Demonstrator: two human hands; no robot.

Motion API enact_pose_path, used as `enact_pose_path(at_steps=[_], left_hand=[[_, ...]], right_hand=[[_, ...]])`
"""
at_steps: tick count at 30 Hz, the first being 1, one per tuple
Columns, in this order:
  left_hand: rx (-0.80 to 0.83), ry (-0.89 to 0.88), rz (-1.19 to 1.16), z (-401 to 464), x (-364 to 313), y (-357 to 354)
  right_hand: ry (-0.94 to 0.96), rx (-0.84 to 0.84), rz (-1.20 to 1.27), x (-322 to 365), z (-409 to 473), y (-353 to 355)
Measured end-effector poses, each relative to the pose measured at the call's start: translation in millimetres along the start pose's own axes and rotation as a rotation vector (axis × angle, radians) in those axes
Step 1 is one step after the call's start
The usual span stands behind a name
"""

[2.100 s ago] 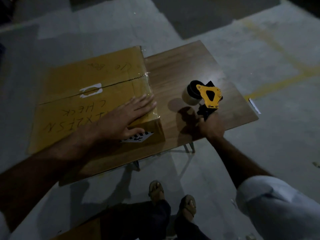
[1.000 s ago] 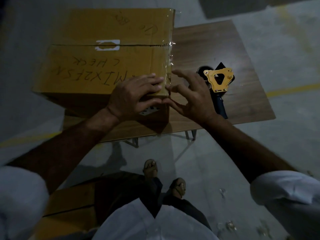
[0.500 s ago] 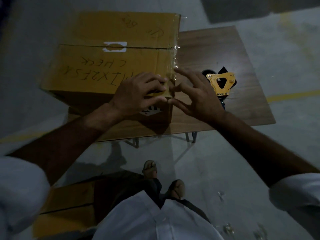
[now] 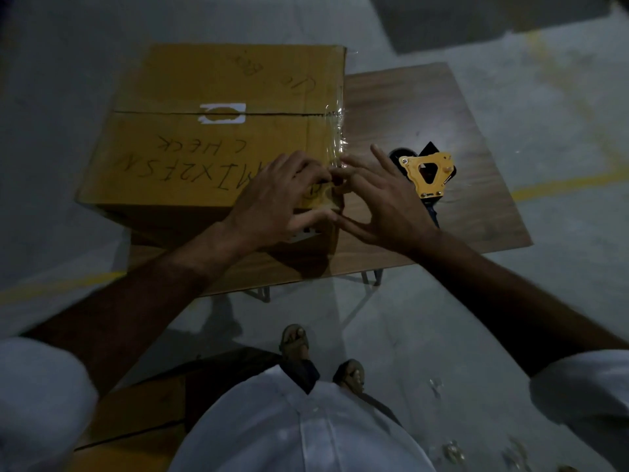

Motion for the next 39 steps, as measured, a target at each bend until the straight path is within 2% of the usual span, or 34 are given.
enact_pose_path(at_steps=[2,8,17,20,22,26,31,34,36,39], left_hand=[[0.025,0.007,0.008,-0.8,0.8,-2.4],[0.102,-0.006,0.108,-2.5,0.8,-6.4],[0.184,-0.269,0.087,-19.5,35.1,16.3],[0.23,-0.312,0.065,-40.0,57.4,35.5],[0.224,-0.289,0.006,-52.5,65.3,45.1],[0.131,-0.136,-0.134,-72.8,51.3,37.4],[-0.016,-0.053,0.038,-97.2,37.1,11.4],[-0.066,0.117,0.078,-97.3,13.6,-9.2],[-0.172,0.23,0.048,-93.0,-1.6,-20.2],[-0.284,0.233,0.004,-92.9,-0.1,-21.2]], right_hand=[[0.022,-0.008,-0.008,-2.2,2.1,-1.3],[-0.125,-0.028,-0.002,11.8,-14.2,-22.3],[-0.121,0.045,-0.069,43.5,-14.0,-15.9],[-0.11,-0.003,-0.016,69.4,-11.9,-30.2],[-0.092,-0.037,0.045,86.6,-7.0,-38.9],[-0.031,-0.049,0.114,108.7,0.8,-47.4],[0.12,0.066,0.005,73.9,12.0,-28.6],[0.066,0.098,-0.058,51.8,29.9,-20.2],[0.048,0.101,-0.041,50.9,33.5,-21.3],[0.001,0.083,0.034,62.6,26.7,-29.1]])
Point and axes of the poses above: each hand's wrist, its own z-axis towards the middle knuckle, its own y-axis out of the back of the hand, x = y × z, the point moved 2 cm from there along z, towards the middle knuckle, and after that the axes turned 8 degrees about -y, right-handed, at the moved point
